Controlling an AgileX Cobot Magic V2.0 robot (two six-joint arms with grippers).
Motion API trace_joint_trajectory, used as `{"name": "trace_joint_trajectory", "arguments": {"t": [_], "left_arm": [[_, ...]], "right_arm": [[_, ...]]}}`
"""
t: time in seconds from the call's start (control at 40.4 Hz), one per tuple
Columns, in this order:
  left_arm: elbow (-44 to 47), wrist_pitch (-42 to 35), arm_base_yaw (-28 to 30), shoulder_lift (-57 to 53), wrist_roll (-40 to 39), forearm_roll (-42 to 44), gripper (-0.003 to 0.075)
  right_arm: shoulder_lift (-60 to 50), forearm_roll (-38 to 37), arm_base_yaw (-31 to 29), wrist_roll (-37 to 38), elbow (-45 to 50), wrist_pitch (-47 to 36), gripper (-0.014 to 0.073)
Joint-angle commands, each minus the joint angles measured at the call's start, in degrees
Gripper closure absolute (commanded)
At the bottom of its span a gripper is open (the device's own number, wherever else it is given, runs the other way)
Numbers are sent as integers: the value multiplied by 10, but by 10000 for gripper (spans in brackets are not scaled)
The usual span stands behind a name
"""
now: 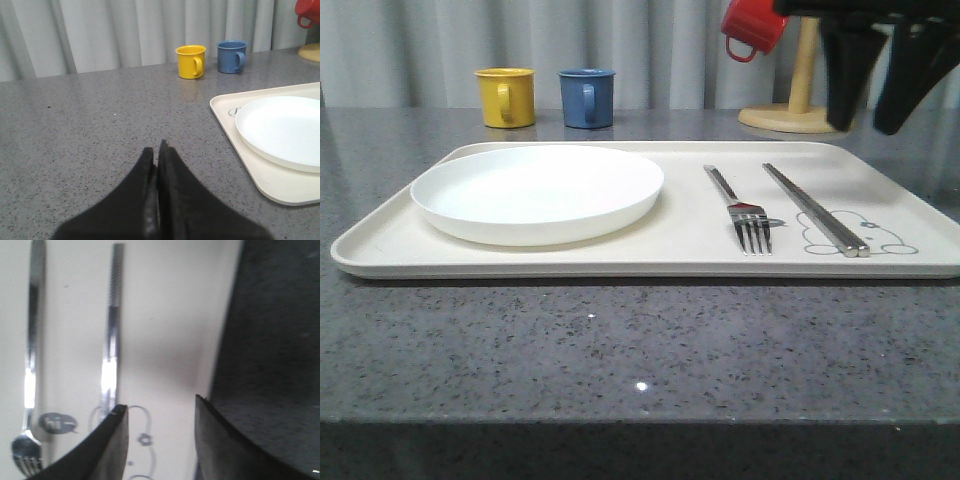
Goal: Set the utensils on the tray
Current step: 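Carry the chopsticks with the right gripper and set them beside the fork, then move the right gripper down over the steel spoon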
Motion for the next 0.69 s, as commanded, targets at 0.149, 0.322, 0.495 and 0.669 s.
{"name": "trace_joint_trajectory", "arguments": {"t": [0.149,0.322,0.495,0.669], "left_arm": [[-14,-49,1,7,-4,-6,738],[-14,-49,1,7,-4,-6,738],[-14,-49,1,7,-4,-6,738],[-14,-49,1,7,-4,-6,738]], "right_arm": [[-46,-30,-151,-92,-20,69,248],[-41,-30,-219,-122,-19,52,248],[-20,-30,-249,-145,-19,34,248],[15,-30,-256,-148,-19,33,248]]}}
